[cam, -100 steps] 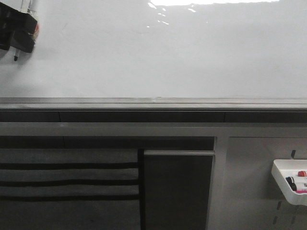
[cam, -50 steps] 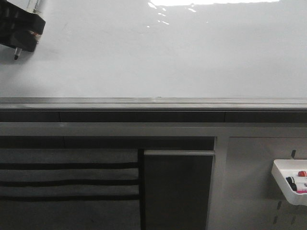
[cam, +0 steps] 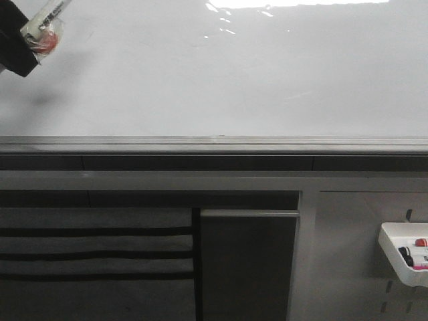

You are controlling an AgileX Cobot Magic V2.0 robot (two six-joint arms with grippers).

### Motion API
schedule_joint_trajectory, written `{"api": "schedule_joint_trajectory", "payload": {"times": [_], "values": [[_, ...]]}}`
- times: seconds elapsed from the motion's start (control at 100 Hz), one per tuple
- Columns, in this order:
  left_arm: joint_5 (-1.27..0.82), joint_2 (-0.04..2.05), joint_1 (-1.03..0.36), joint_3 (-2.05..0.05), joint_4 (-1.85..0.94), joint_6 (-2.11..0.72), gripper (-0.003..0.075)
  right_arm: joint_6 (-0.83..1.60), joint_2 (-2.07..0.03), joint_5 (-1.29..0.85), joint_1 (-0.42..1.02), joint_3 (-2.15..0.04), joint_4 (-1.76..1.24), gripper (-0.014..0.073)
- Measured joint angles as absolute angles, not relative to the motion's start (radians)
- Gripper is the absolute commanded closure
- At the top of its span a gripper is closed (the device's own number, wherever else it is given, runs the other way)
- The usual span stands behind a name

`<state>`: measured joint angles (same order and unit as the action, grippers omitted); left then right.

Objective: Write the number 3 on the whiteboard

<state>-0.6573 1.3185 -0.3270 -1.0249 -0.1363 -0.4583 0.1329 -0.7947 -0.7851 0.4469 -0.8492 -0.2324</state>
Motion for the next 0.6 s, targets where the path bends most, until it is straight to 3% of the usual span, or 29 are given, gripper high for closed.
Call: {"api": "schedule_joint_trajectory", "payload": {"times": [0.25, 0.36, 0.6], "values": [[-1.005, 1.282, -0.442, -1.038, -0.421, -0.890, 0.0738, 0.658, -1.002, -0.937, 0.447, -0.974, -0.536, -0.0019], [-1.028, 1.282, -0.506, -1.038, -0.492, -0.967, 0.0738, 0.851, -1.111, -0.998, 0.447, -1.027, -0.664, -0.0019], [-1.032, 1.282, -0.613, -1.038, -0.508, -0.996, 0.0738, 0.983, -1.287, -1.087, 0.482, -1.166, -0.714, -0.0010]]}}
